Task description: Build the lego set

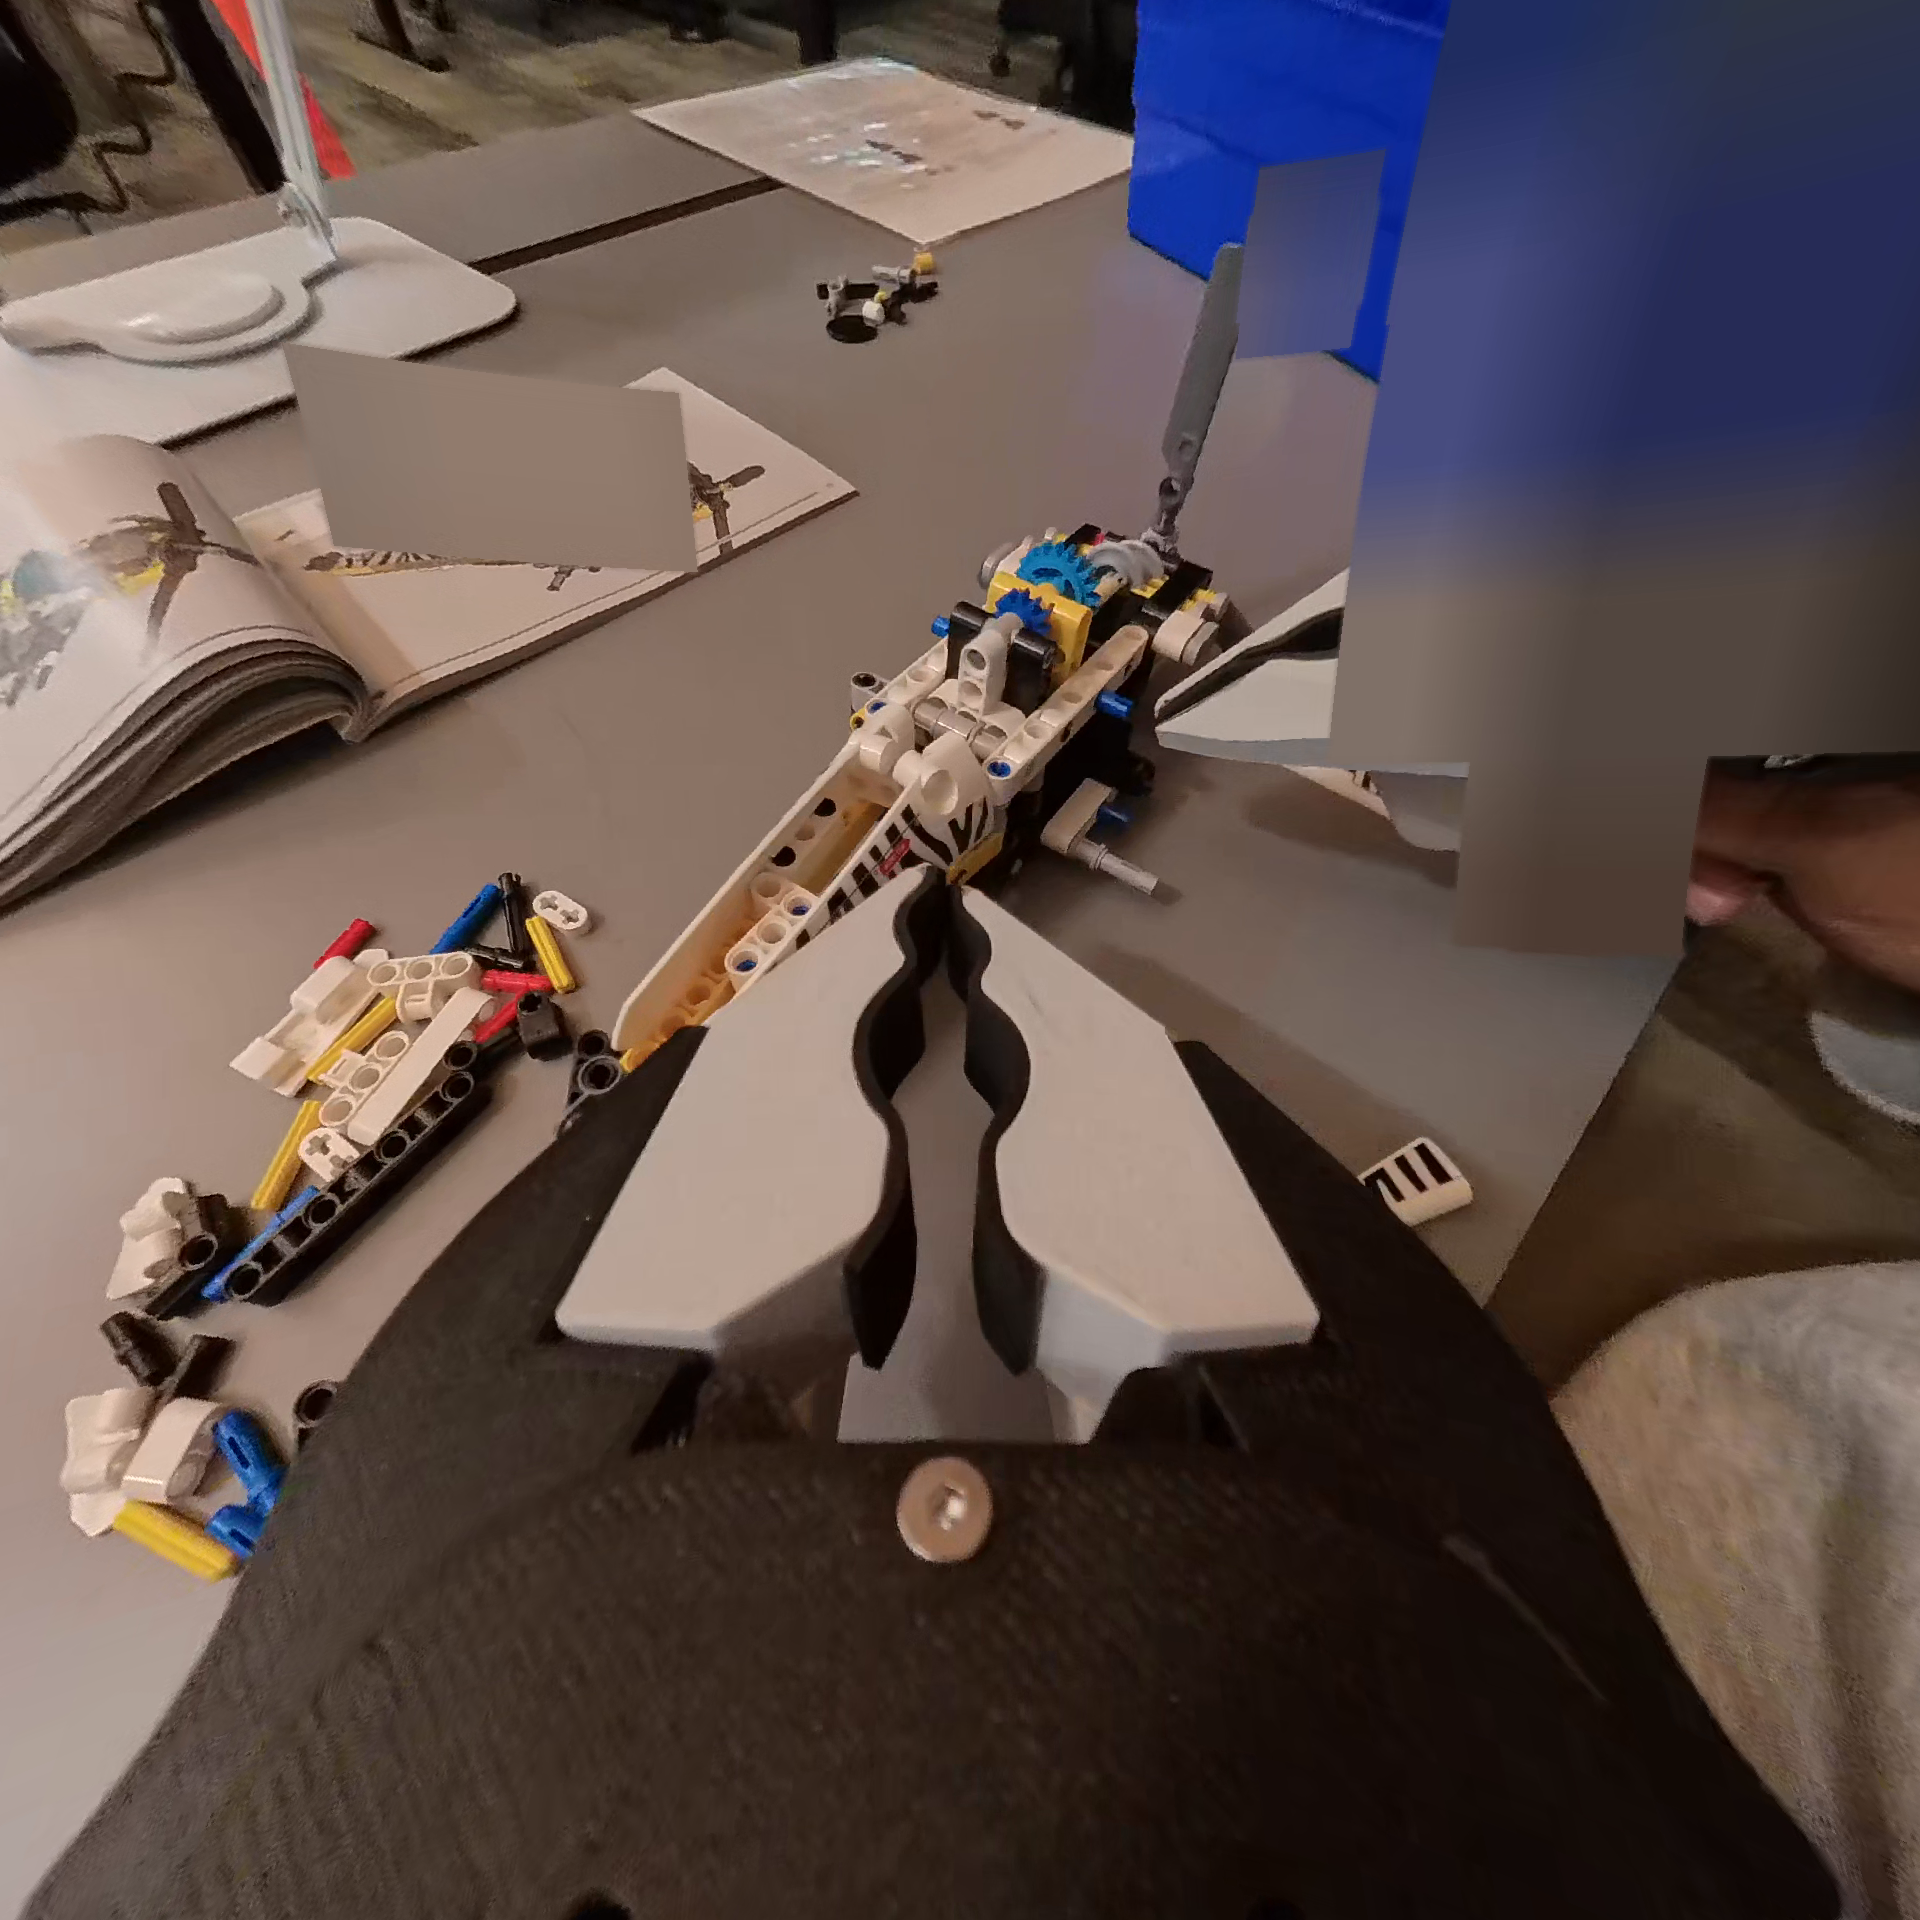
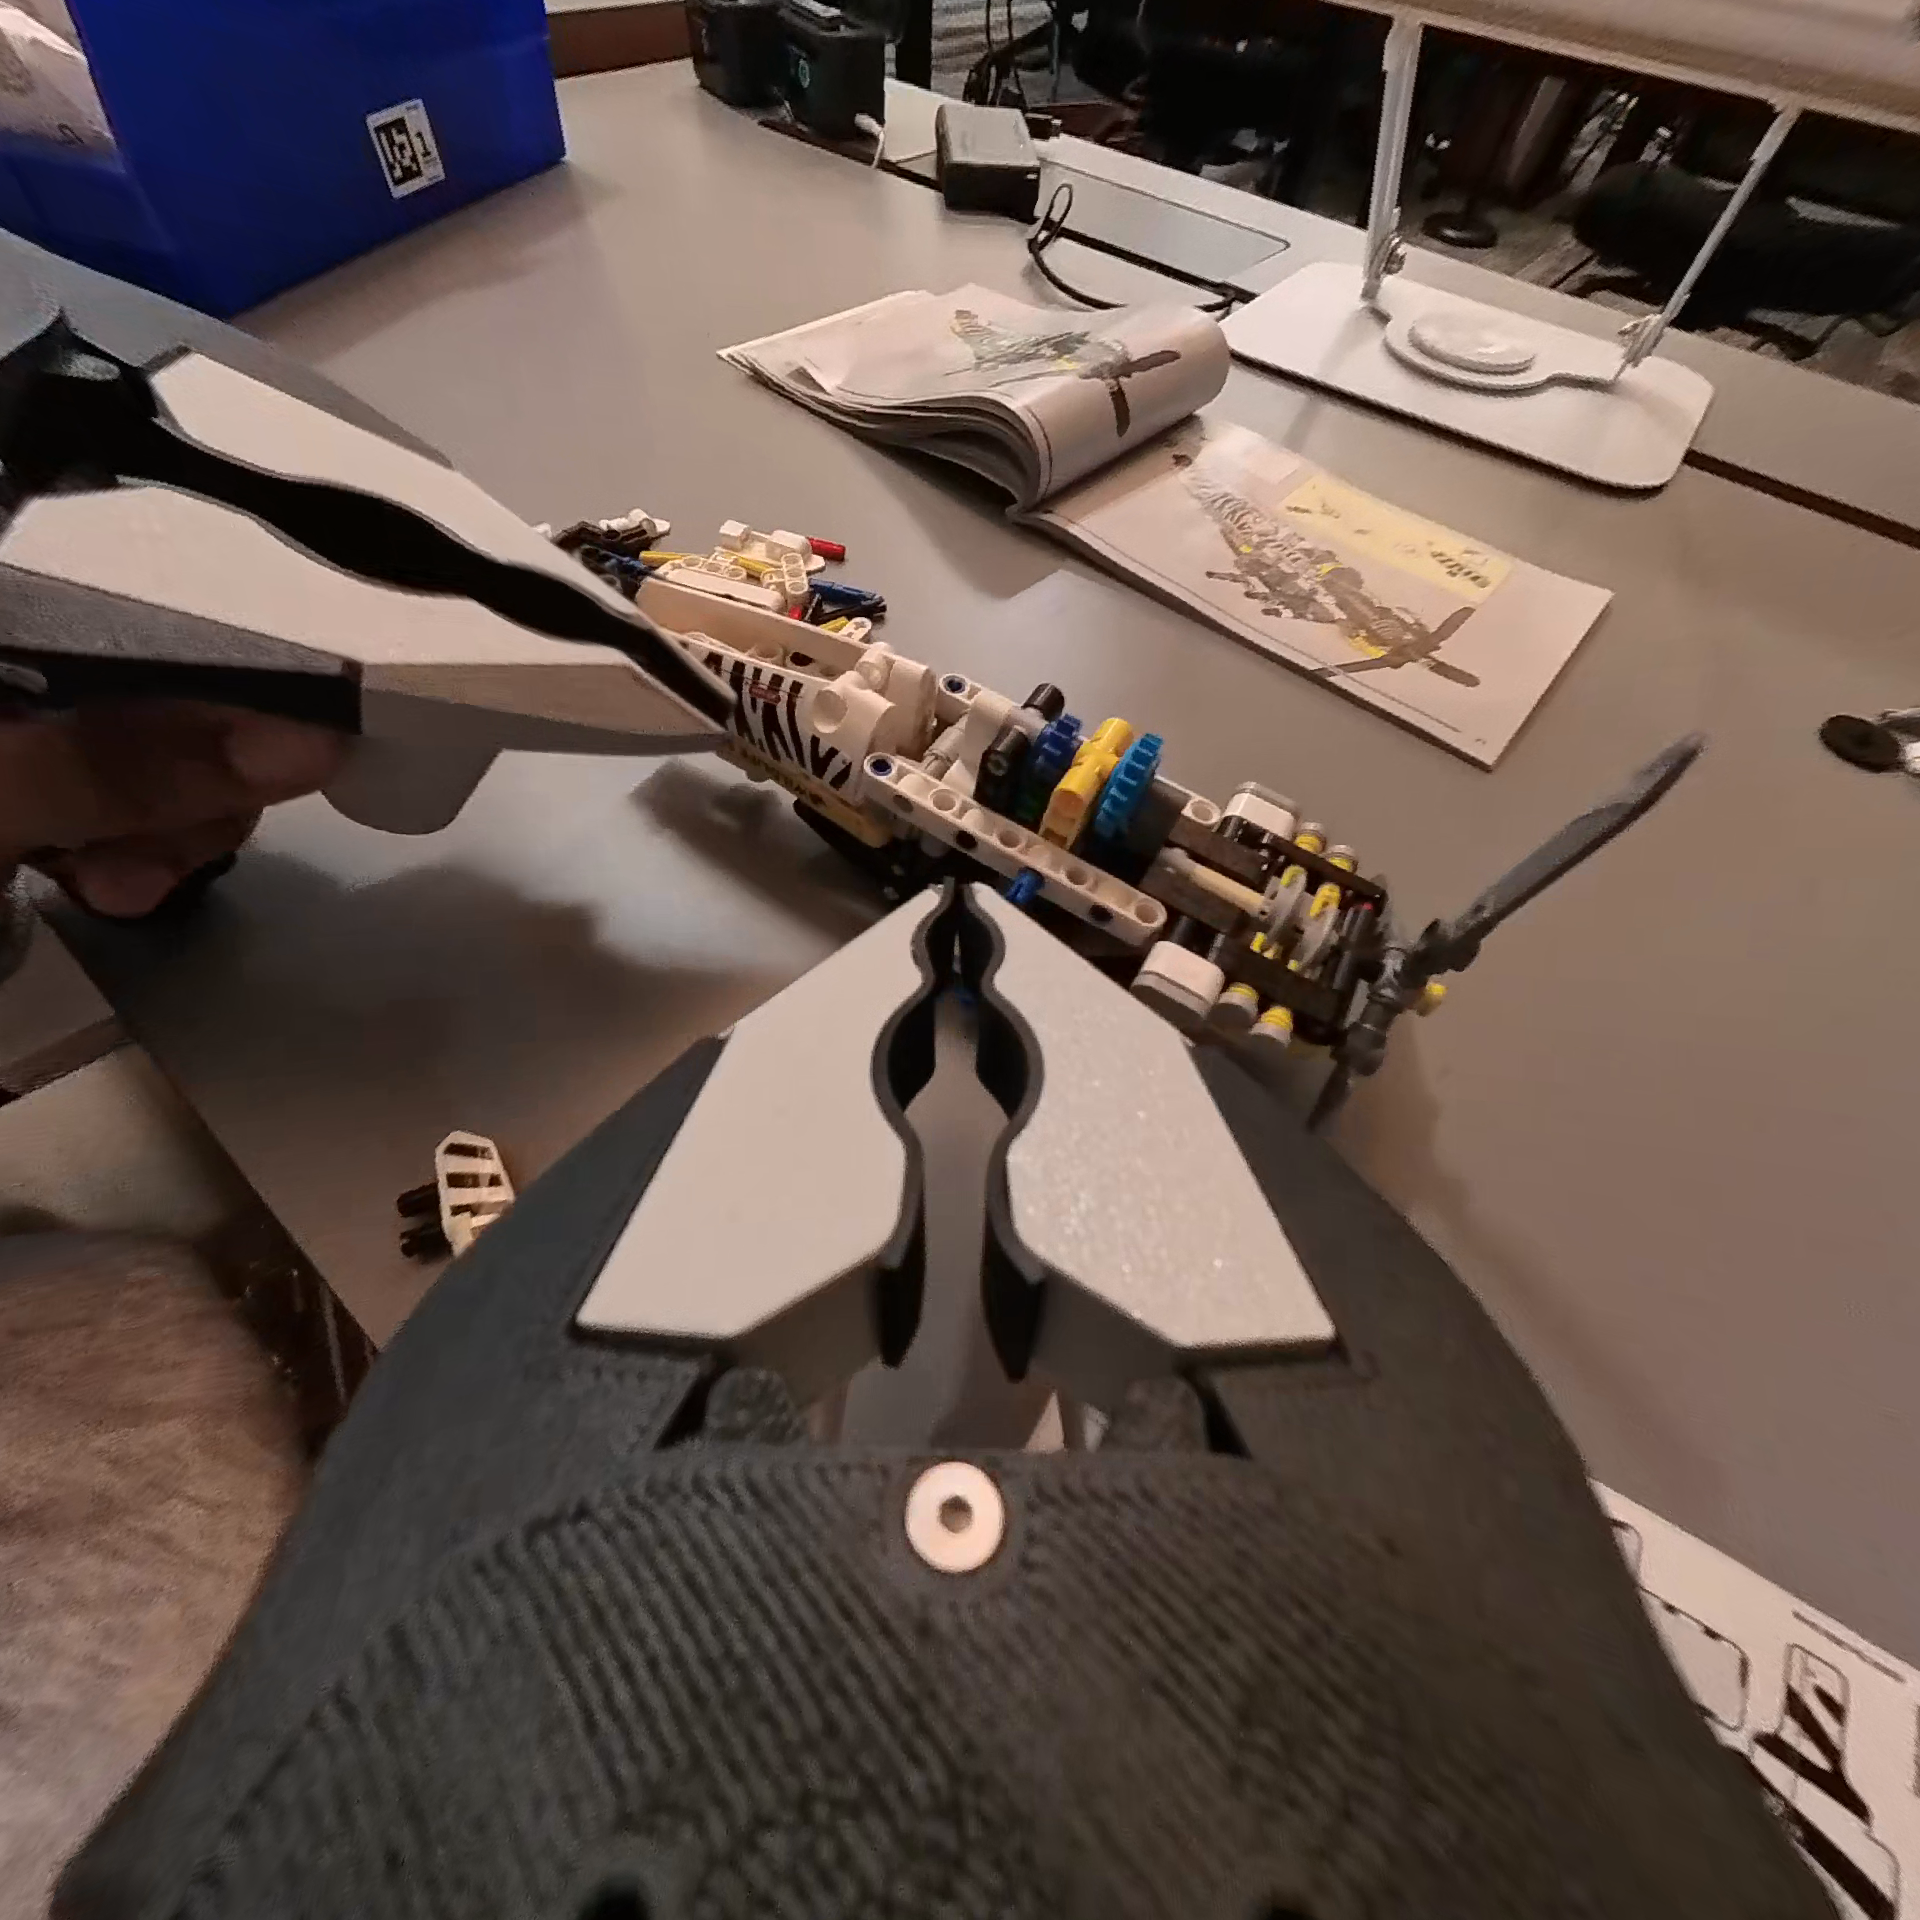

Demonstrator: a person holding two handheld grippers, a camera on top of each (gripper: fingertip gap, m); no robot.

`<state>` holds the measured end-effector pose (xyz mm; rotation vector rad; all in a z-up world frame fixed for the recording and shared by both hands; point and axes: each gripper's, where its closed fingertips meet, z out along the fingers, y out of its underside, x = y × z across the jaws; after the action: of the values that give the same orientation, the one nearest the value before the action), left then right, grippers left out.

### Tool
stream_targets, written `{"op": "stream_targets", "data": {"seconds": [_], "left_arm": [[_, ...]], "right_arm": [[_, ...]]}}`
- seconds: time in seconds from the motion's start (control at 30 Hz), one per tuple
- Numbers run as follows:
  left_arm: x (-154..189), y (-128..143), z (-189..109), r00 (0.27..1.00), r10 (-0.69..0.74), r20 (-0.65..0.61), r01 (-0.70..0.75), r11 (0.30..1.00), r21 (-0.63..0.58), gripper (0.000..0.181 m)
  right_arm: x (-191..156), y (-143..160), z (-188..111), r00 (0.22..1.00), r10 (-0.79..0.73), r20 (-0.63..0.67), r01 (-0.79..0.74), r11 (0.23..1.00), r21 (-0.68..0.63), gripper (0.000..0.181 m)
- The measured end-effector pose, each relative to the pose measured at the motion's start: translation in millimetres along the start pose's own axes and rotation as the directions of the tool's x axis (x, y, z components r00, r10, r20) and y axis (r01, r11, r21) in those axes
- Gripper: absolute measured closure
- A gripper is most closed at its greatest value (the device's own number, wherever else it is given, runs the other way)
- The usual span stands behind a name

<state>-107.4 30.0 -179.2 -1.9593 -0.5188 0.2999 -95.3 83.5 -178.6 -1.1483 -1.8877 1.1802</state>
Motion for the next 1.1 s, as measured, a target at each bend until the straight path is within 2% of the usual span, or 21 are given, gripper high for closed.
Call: {"op": "stream_targets", "data": {"seconds": [0.17,0.33,0.47,0.57,1.1], "left_arm": [[-2,-2,1,0.999,0.022,0.024,-0.022,1.000,0.006,0.181],[-1,6,7,0.998,-0.046,-0.038,0.044,0.998,-0.053,0.181],[-6,1,3,0.994,-0.095,-0.045,0.094,0.995,-0.014,0.181],[-5,4,5,0.992,-0.110,-0.057,0.108,0.994,-0.034,0.181],[3,15,13,0.999,0.039,0.001,-0.039,0.992,-0.123,0.181]], "right_arm": [[-5,3,2,0.999,0.001,0.044,0.000,1.000,-0.023,0.181],[-9,4,3,0.998,-0.012,0.062,0.014,0.999,-0.033,0.181],[-10,4,3,0.997,-0.003,0.078,0.006,0.999,-0.034,0.181],[-12,7,5,0.996,0.006,0.095,-0.001,0.999,-0.051,0.181],[-17,12,9,0.992,-0.004,0.129,0.017,0.995,-0.095,0.181]]}}
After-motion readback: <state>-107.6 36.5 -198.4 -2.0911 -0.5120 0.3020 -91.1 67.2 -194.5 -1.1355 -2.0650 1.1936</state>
